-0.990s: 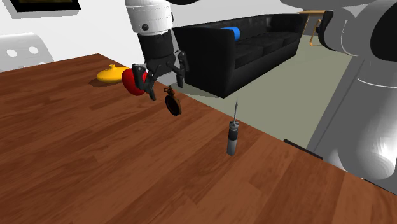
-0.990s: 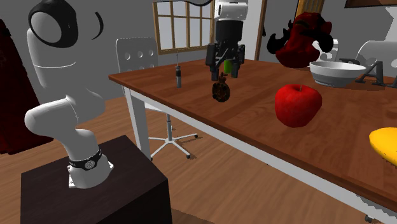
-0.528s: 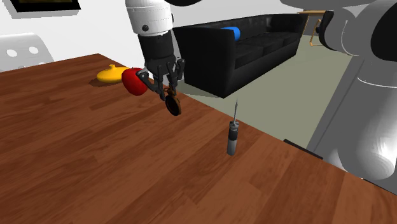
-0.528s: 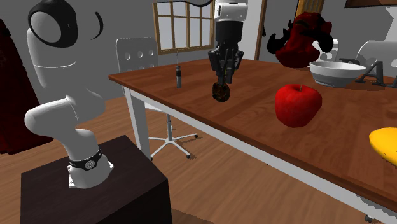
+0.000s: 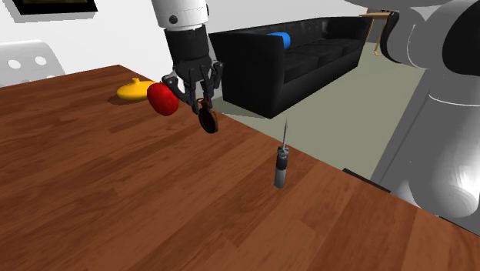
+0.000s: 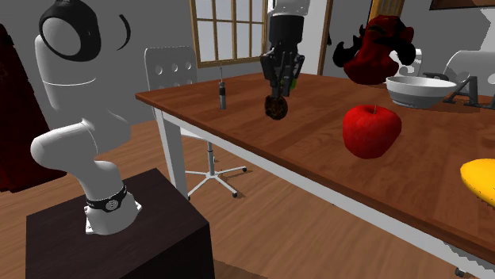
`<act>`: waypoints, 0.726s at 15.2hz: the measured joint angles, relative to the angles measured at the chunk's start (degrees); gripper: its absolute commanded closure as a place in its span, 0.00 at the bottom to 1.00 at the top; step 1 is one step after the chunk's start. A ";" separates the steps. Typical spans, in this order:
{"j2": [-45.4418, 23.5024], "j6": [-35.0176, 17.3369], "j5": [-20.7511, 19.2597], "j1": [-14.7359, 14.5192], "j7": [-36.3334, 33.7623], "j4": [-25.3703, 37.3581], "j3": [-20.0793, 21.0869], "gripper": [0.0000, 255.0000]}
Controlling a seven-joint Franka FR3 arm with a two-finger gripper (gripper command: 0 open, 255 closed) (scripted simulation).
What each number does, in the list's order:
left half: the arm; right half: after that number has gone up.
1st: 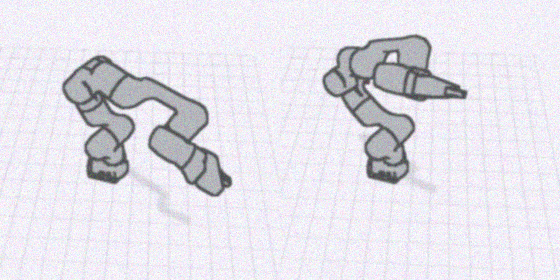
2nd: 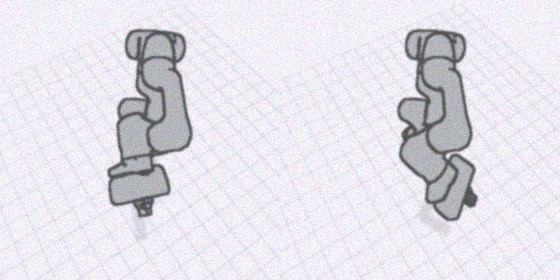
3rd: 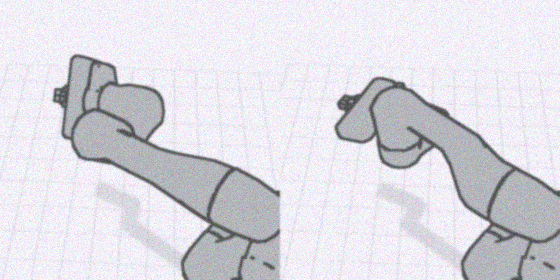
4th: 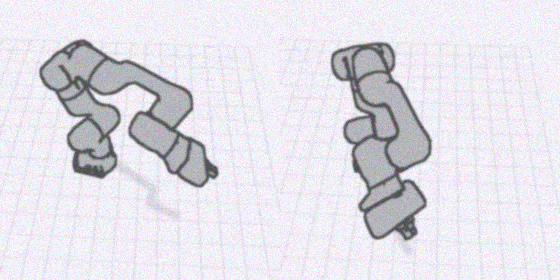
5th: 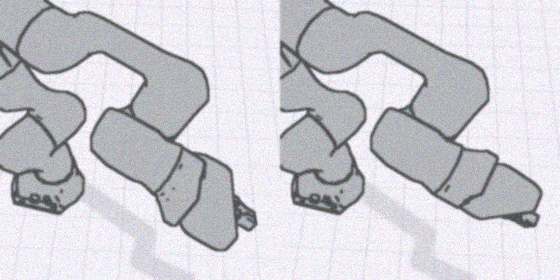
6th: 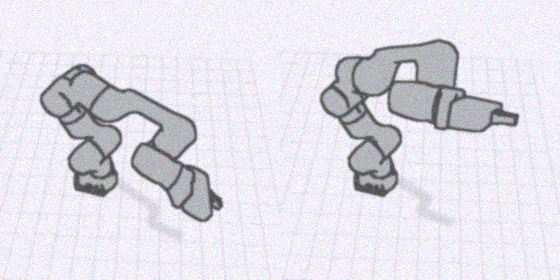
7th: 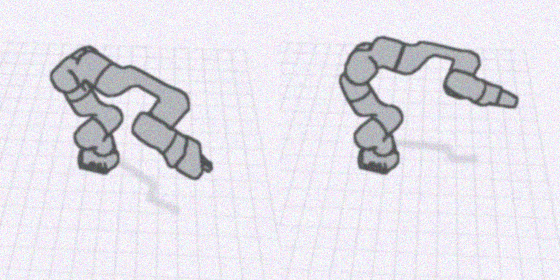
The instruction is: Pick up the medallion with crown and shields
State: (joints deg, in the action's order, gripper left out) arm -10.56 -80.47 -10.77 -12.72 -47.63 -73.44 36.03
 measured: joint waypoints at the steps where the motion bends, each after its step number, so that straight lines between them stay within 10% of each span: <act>1: -0.48 1.07 -0.32 -0.30 -0.06 1.46 0.06 1.00; 11: -7.92 12.74 -5.61 -5.86 -1.05 19.44 0.51 1.00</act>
